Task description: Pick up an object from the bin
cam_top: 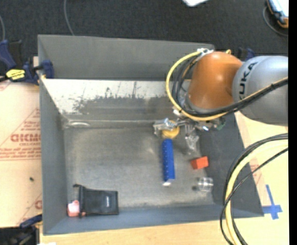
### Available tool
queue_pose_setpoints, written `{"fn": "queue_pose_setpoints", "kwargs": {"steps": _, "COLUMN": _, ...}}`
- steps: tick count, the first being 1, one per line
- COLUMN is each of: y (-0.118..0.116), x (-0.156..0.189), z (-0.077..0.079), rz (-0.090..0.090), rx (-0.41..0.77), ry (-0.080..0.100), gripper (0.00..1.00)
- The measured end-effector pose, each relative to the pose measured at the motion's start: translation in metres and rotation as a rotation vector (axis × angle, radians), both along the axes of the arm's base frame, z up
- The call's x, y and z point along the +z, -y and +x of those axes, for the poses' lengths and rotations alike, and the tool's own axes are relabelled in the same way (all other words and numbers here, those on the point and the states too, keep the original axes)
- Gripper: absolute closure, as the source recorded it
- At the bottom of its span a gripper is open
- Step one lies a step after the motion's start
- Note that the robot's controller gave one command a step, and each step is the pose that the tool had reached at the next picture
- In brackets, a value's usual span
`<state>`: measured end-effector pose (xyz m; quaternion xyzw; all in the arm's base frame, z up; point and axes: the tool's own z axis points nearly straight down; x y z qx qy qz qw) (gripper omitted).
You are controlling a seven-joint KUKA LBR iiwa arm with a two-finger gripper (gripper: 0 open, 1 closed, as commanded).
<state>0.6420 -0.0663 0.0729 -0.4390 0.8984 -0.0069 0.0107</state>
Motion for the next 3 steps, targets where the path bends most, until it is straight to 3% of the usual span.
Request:
{"fn": "queue_pose_setpoints", "kwargs": {"steps": 1, "y": 0.006, "x": 0.006, "z": 0.007, "rz": 0.01, "rx": -0.28, "ry": -0.007, "gripper": 0.0}}
{"fn": "queue_pose_setpoints", "kwargs": {"steps": 2, "y": -0.026, "x": 0.0, "z": -0.015, "rz": -0.011, "rx": 0.416, "ry": 0.006, "gripper": 1.0}}
{"fn": "queue_pose_setpoints", "kwargs": {"steps": 3, "y": -0.026, "x": 0.0, "z": -0.015, "rz": -0.011, "rx": 0.415, "ry": 0.006, "gripper": 1.0}}
